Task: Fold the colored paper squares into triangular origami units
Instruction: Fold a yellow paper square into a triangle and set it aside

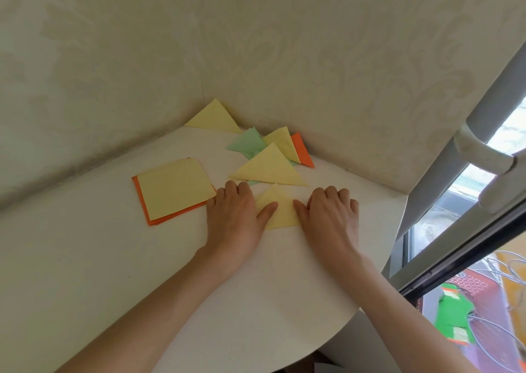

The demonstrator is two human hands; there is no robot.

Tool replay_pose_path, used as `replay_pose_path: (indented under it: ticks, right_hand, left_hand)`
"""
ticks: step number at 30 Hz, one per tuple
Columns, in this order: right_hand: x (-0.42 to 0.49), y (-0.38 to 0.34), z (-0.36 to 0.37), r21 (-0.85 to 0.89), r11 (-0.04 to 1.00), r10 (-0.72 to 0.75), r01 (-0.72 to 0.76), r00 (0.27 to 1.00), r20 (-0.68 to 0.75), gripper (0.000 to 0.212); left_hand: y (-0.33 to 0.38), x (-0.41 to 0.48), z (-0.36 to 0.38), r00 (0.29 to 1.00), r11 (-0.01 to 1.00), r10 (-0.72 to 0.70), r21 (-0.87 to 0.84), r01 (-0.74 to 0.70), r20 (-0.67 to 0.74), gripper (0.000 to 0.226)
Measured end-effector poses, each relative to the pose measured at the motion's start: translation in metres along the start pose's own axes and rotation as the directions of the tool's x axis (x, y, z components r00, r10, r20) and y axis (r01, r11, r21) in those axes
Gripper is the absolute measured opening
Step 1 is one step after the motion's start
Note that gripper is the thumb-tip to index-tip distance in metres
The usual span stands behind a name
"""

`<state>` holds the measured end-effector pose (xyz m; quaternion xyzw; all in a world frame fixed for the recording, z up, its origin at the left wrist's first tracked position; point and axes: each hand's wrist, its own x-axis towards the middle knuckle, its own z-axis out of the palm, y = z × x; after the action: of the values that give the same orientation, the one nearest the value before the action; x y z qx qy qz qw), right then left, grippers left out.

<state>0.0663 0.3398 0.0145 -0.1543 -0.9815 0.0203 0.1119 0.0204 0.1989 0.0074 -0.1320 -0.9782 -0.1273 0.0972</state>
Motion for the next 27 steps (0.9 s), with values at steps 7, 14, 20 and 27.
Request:
replay_pose_path:
  ticks: [7, 14, 20, 27]
  right_hand:
    - [0.001, -0.003, 0.003, -0.003, 1.000, 0.014, -0.014, 0.999, 0.041, 0.039]
    - [0.000, -0.008, 0.000, 0.118, 0.990, -0.084, 0.080, 0.996, 0.035, 0.026]
    - [-0.032, -0.038, -0.008, 0.159, 0.730, -0.621, 0.664, 0.743, -0.250, 0.034]
    - [-0.037, -0.027, 0.002, 0.219, 0.632, -0.760, 0.743, 0.650, -0.012, 0.050]
  left_hand:
    - [0.008, -0.005, -0.012, 0.995, 0.976, -0.067, -0.203, 0.080, 0.070, 0.052]
    - [-0.005, -0.016, -0.015, 0.999, 0.959, -0.047, -0.280, 0.046, 0.004, 0.034]
    - [-0.063, -0.041, -0.031, 0.994, 0.985, 0.032, -0.163, -0.049, -0.105, 0.026]
    - [-0.079, -0.046, -0.033, 0.990, 0.997, 0.060, -0.040, -0.065, -0.129, 0.027]
